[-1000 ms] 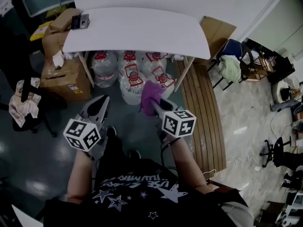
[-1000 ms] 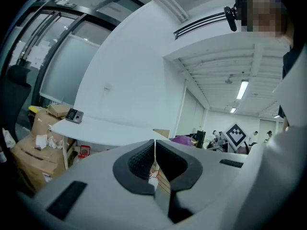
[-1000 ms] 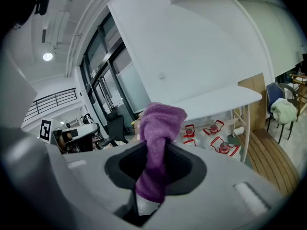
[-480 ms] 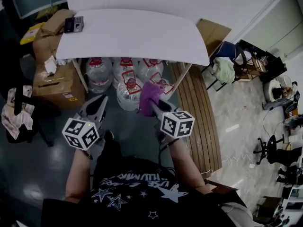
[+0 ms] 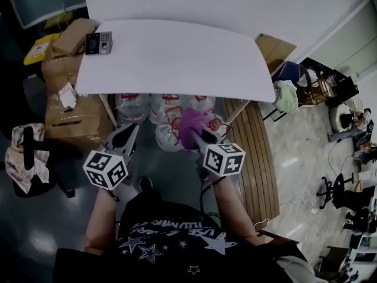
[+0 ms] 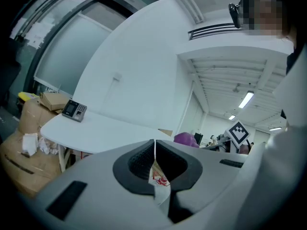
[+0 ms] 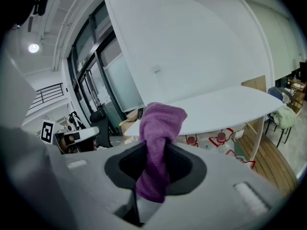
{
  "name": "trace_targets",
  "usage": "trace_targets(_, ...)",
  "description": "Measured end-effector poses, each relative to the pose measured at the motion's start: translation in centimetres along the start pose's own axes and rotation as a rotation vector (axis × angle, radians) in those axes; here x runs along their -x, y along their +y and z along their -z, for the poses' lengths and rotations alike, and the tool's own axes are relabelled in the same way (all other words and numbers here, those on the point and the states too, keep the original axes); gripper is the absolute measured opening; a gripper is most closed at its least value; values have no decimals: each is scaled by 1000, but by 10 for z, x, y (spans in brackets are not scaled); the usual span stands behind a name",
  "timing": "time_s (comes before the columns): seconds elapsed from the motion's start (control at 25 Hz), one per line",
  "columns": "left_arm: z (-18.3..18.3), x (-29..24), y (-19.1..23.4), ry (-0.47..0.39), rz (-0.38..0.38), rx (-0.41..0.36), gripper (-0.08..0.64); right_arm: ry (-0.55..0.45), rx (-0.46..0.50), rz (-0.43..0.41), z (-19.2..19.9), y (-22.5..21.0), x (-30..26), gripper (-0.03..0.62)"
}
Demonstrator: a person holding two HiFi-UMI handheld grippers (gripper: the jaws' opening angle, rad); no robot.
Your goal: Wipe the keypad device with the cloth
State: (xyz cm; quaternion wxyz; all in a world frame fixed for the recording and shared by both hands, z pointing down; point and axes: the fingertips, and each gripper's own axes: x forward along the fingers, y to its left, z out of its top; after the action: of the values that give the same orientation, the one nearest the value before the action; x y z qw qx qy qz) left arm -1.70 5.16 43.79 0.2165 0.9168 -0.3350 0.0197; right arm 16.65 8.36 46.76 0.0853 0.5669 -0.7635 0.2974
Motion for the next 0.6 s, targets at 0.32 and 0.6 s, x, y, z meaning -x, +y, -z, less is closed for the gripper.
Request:
trace_targets(0.32, -17, -7, 65, 15, -7, 40, 17, 41, -15, 19, -14, 16, -61, 97)
trace_targets(0.6, -19, -12, 101, 42, -3, 56, 17, 57, -32, 34, -16, 25, -90, 97)
